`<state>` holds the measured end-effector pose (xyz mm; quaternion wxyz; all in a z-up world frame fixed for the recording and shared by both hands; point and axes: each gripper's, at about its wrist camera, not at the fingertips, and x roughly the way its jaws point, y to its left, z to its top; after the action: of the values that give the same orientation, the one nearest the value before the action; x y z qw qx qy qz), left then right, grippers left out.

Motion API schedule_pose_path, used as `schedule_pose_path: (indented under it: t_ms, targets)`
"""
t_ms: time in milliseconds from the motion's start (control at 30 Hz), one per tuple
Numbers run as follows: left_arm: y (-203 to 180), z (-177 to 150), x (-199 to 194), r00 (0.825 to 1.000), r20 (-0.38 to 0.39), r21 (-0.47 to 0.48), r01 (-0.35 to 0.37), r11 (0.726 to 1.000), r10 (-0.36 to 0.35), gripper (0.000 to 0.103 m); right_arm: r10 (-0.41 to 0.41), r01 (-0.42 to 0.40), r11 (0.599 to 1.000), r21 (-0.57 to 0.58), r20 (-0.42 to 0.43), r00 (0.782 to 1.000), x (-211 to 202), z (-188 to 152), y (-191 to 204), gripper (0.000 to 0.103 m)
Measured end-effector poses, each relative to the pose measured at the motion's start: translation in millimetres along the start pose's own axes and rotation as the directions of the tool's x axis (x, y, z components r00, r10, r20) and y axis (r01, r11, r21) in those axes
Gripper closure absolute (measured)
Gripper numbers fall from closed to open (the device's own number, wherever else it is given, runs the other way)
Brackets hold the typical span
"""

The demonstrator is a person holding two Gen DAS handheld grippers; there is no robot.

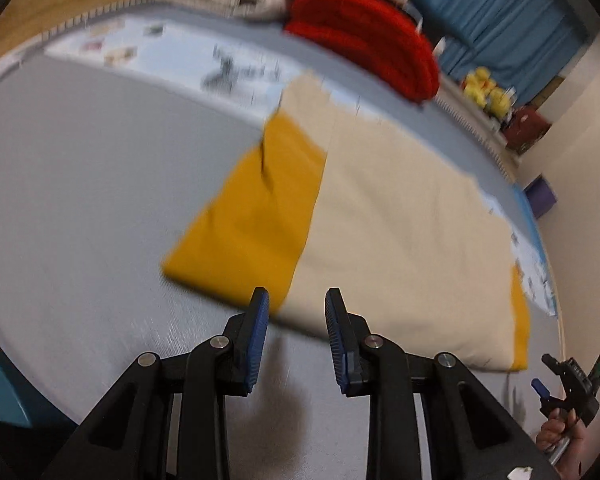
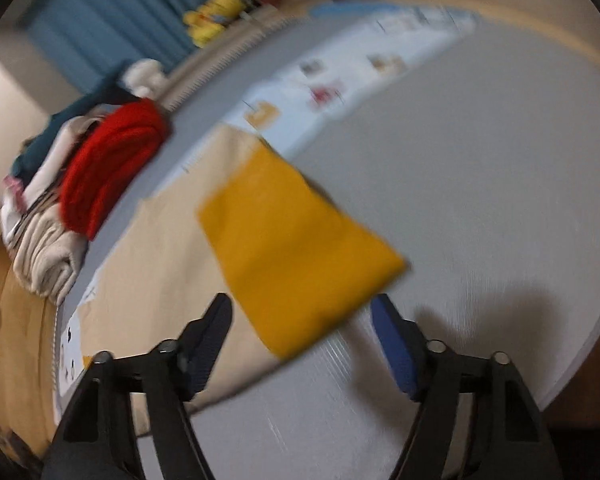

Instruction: Fold large clothes

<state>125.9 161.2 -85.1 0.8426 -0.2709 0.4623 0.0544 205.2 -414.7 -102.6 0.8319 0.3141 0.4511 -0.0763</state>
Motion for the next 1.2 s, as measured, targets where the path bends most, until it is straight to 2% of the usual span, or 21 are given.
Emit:
schedule_pose_path:
  t_ms: [133,233,300,367,533,633,700,767,900,1133,1200]
  targets:
    - [11.5,0.4,25.4,0.996,-0.076,-0.074,0.031,0.997,-0.037,0.071,-0.009,0.011,0.999,0.039,-0.061,0.998,28.1,1.1,-14.2,0.035]
    - [19.1,-5.4,32.7,0.995,-0.099,-0.101,0.014,0.995,-0.025,0.063,-0.011,0.017,0.998,0.066,-0.096,0.995,46.9,3.7,-17.8,0.035]
    - [29.2,-5.1,38.7,0.993,-0.111,-0.164,0.023,0.986,-0.041,0.057,-0.015,0.024,0.996,0.081,-0.112,0.994,53.9,3.2,-21.3,0.035]
    - [36.7,-5.3,43.3,0.991,-0.120,-0.218,0.038,0.975,-0.066,0.054,-0.032,0.040,0.996,0.078,-0.100,0.994,57.6,3.7,-19.2,0.035]
    - [36.6,-0.3,47.5,0.992,-0.090,-0.241,0.066,0.968,-0.090,0.050,-0.065,0.070,0.994,0.084,-0.066,0.996,59.8,7.0,-13.8,0.038]
    - [36.8,3.1,52.8,0.992,-0.074,-0.258,0.076,0.963,-0.098,0.050,-0.087,0.092,0.988,0.122,-0.043,0.995,57.3,8.6,-17.7,0.052]
    - [37.2,4.4,55.4,0.993,-0.058,-0.267,0.082,0.960,-0.101,0.049,-0.093,0.098,0.984,0.150,-0.040,0.995,57.4,10.6,-22.2,0.073]
    - [37.6,6.0,57.6,0.994,-0.047,-0.267,0.083,0.960,-0.099,0.049,-0.092,0.097,0.981,0.169,-0.040,0.995,59.2,12.4,-25.3,0.083]
    - [34.7,13.2,62.4,0.995,-0.028,-0.270,0.084,0.959,-0.095,0.049,-0.102,0.106,0.984,0.146,-0.037,0.994,62.1,14.4,-22.1,0.090]
    - [32.3,17.3,68.2,0.995,-0.003,-0.282,0.093,0.955,-0.098,0.049,-0.107,0.110,0.985,0.131,-0.027,0.994,62.6,13.7,-19.2,0.095]
    - [34.3,19.6,70.0,0.994,0.001,-0.295,0.108,0.949,-0.113,0.055,-0.106,0.109,0.986,0.128,-0.028,0.994,61.9,14.6,-18.3,0.096]
